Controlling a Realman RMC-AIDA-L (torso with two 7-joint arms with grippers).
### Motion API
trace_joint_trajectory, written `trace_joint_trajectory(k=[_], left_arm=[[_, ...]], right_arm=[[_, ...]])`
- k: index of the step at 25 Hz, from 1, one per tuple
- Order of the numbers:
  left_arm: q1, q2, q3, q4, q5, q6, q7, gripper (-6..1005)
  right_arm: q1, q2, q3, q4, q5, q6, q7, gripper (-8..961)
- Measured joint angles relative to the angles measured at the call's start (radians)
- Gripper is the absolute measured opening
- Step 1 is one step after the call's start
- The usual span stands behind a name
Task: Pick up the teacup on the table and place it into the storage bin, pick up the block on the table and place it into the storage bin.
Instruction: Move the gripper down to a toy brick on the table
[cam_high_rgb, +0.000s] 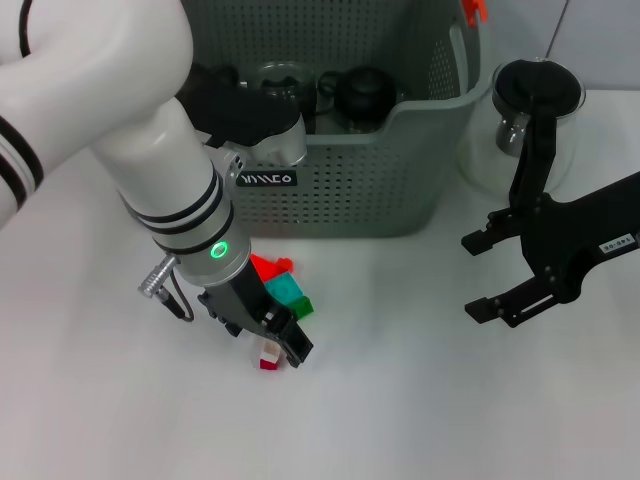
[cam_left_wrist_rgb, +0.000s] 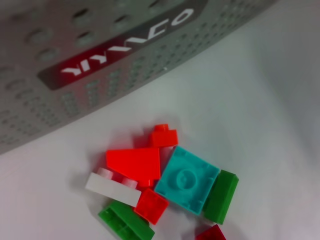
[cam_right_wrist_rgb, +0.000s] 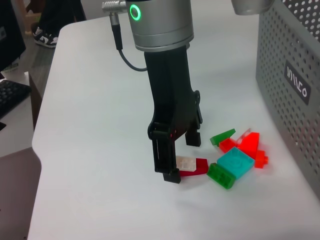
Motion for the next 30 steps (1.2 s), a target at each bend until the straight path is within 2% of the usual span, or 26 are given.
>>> trace_joint_trajectory(k=[12, 23, 28, 30], left_arm=[[0.0, -0.003, 0.012, 0.0, -0.003, -0.001, 0.0, 852], [0.0, -0.003, 0.026, 0.0, -0.002, -0.001, -0.001, 737], [-0.001, -0.003, 0.027, 0.0, -0.004, -0.001, -0.001, 555], [-0.001, -0.003, 0.027, 0.0, -0.004, -0.001, -0.001, 528]], right_arm=[[0.0, 0.0, 0.004, 0.0, 0.0, 0.0, -0.001, 916], [0.0, 0.0, 0.007, 0.0, 0.0, 0.0, -0.006, 915], [0.0, 0.0, 0.007, 0.0, 0.001, 0.0, -0.006, 916], [0.0, 0.0, 0.007, 0.0, 0.002, 0.0, -0.006, 916]])
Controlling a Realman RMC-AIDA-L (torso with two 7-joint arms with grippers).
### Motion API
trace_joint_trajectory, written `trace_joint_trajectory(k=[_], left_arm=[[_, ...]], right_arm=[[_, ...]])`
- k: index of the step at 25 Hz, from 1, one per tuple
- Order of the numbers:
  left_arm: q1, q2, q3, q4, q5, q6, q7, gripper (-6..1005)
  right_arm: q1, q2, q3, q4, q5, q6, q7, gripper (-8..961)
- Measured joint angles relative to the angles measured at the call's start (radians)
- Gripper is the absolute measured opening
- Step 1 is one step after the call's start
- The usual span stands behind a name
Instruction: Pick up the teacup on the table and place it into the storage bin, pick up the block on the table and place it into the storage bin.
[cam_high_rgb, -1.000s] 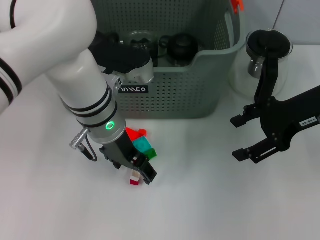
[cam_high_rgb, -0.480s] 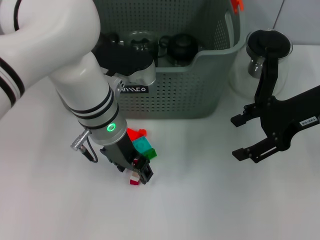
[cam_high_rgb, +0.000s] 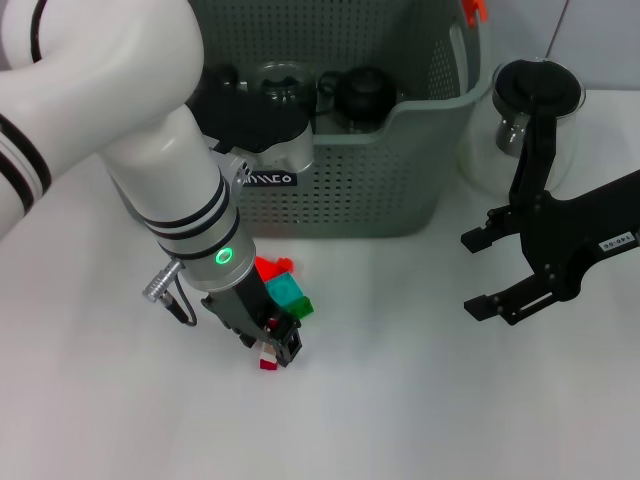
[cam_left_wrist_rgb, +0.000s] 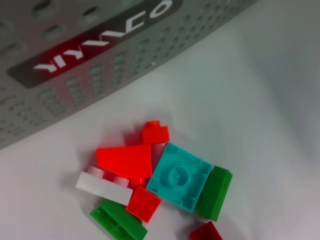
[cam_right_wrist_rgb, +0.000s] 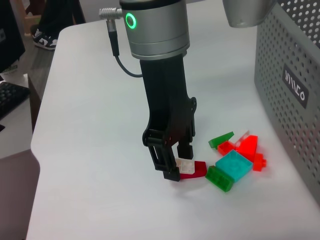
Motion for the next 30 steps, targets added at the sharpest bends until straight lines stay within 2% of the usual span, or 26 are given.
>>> trace_joint_trajectory(k=[4, 14, 30], left_arm=[[0.0, 0.0, 0.0, -0.001, -0.003, 0.001, 0.0, 475], [0.0, 0.0, -0.001, -0.002, -0.004, 0.008, 0.0, 212], [0.0, 0.007, -0.013, 0.036, 0.012, 0.041, 0.001, 213]], right_arm=[[0.0, 0.0, 0.0, 0.0, 0.0, 0.0, 0.0, 916], [-0.008, 0.0, 0.0, 0.0, 0.003, 0.0, -0.001, 915], [-0.011, 0.0, 0.0, 0.0, 0.004, 0.0, -0.003, 915]])
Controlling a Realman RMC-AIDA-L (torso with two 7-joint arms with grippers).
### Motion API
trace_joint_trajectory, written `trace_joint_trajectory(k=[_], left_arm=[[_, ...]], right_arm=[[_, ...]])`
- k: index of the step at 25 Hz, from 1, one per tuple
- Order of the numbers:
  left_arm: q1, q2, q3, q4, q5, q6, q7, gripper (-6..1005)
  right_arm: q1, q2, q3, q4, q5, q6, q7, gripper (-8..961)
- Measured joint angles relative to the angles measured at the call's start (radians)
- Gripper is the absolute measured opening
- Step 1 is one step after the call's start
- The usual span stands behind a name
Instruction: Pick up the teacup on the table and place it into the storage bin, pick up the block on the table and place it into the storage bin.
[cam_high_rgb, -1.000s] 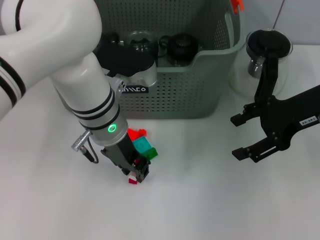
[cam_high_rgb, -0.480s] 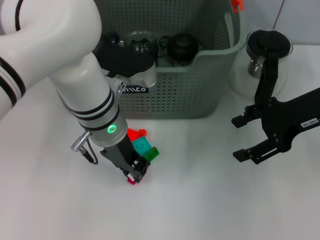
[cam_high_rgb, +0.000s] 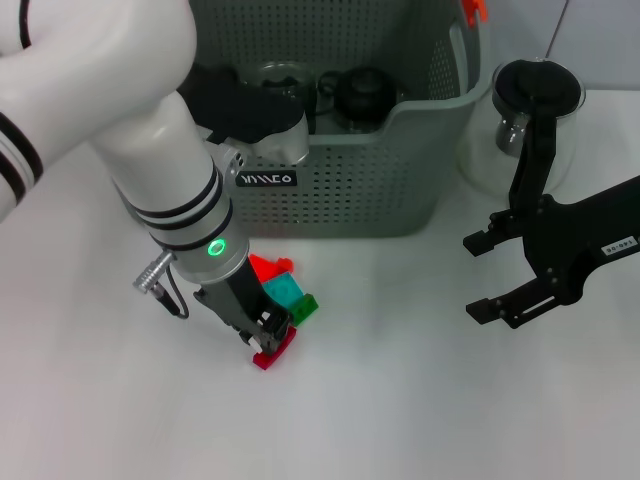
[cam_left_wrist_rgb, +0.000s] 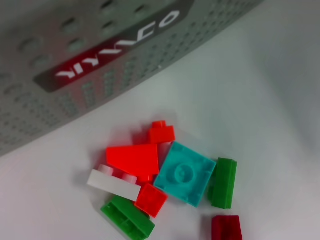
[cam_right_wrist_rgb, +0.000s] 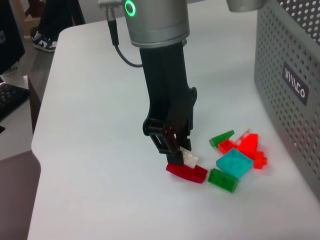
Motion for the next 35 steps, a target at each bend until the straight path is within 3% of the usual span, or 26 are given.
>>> trace_joint_trajectory(k=[5, 12, 19, 24, 30, 35], left_arm=[[0.001, 0.002, -0.007, 0.035, 0.005, 0.034, 0.004, 212], [0.029, 0.002, -0.055, 0.177, 0.003, 0.138, 0.022, 213], [0.06, 0.002, -0.182, 0.349, -0.022, 0.236, 0.07, 212], [0.05, 0.008, -0.339, 0.5, -0.076, 0.339, 0.113, 213], [-0.009, 0.071, -0.475, 0.525, -0.22, 0.325, 0.149, 214], [-0.094, 0.135, -0.583, 0.359, -0.231, 0.207, 0.237, 215]], right_arm=[[-0.001, 0.0, 0.001, 0.0, 0.0, 0.0, 0.0, 916], [-0.002, 0.0, 0.015, 0.0, -0.001, 0.0, 0.0, 916], [-0.006, 0.0, 0.041, 0.002, 0.0, -0.006, 0.0, 916], [-0.012, 0.0, 0.053, 0.004, 0.0, -0.007, 0.002, 915], [-0.015, 0.01, 0.071, 0.002, 0.001, -0.013, 0.01, 915], [-0.018, 0.019, 0.081, 0.0, 0.002, -0.017, 0.013, 915]])
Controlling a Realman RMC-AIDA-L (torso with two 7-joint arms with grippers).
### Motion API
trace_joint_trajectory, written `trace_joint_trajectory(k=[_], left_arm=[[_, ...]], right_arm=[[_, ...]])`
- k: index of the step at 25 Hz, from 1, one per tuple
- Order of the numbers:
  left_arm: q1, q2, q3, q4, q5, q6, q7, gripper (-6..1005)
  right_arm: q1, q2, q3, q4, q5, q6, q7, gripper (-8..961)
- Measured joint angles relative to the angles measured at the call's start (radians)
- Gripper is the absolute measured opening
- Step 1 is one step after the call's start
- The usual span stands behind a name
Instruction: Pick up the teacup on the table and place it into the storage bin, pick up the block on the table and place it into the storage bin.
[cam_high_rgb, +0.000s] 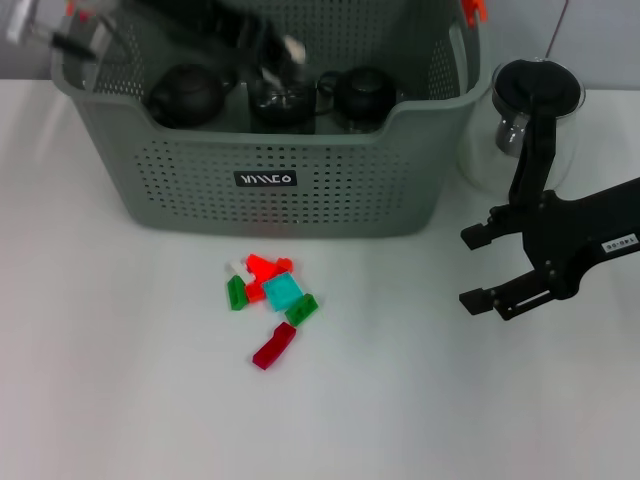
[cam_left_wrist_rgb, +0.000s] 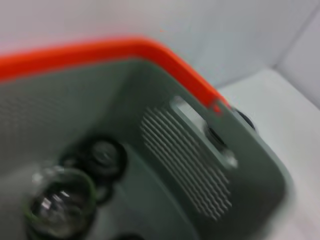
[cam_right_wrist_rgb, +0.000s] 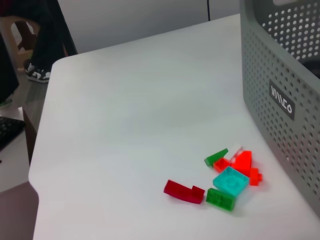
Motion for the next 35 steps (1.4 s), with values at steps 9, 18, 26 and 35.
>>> trace_joint_trajectory(k=[9, 18, 26, 35], left_arm=[[-0.044, 0.098, -0.067, -0.242, 0.031, -0.283, 0.09, 216], [-0.017, 0.08, -0.056, -0.25, 0.133, -0.389, 0.098, 253], [0.025, 0.053, -0.058, -0.114, 0.13, -0.34, 0.115, 565], [0.2, -0.088, -0.056, 0.323, -0.097, -0.119, 0.235, 898]], right_arm=[[0.006, 0.016, 0.011, -0.001, 0.001, -0.002, 0.018, 916], [0.011, 0.027, 0.01, 0.0, 0.002, 0.003, 0.023, 915], [0.013, 0.03, 0.01, 0.0, 0.002, 0.006, 0.026, 915], [0.006, 0.023, 0.025, 0.0, 0.002, 0.014, 0.019, 915]])
